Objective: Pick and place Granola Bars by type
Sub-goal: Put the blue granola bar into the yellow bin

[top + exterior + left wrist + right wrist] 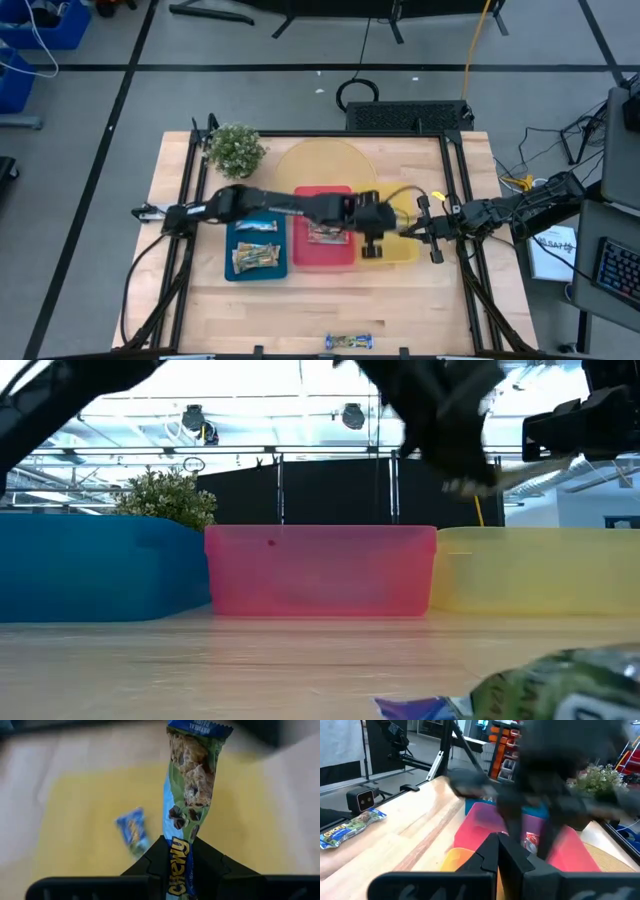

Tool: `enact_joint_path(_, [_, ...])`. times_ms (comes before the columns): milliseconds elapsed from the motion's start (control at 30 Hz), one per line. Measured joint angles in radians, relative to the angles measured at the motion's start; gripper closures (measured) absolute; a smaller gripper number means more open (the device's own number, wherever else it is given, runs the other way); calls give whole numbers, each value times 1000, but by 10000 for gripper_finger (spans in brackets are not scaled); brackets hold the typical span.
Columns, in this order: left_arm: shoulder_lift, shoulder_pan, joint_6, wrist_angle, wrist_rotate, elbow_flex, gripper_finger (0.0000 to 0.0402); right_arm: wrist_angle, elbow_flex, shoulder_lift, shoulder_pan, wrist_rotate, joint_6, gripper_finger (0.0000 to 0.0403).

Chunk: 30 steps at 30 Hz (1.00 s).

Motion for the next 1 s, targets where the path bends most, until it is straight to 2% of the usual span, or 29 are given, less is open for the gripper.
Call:
enact_joint_path(233, [5,120,-80,169,110,-184,334,-7,0,0,0,0,-4,403])
enact_joint_path(333, [5,135,-100,211,117,-263,342,-9,0,0,0,0,-5,403])
enact_joint_path(500, [4,135,-128,239,136,-294,337,-8,0,0,0,0,-21,403])
enact_joint_path(667, [4,127,-124,237,143,-294,294,-5,0,0,0,0,-21,403])
enact_joint_path(1000, [-28,101,-116,231,145,-291,165,-5,0,0,0,0,-20,403])
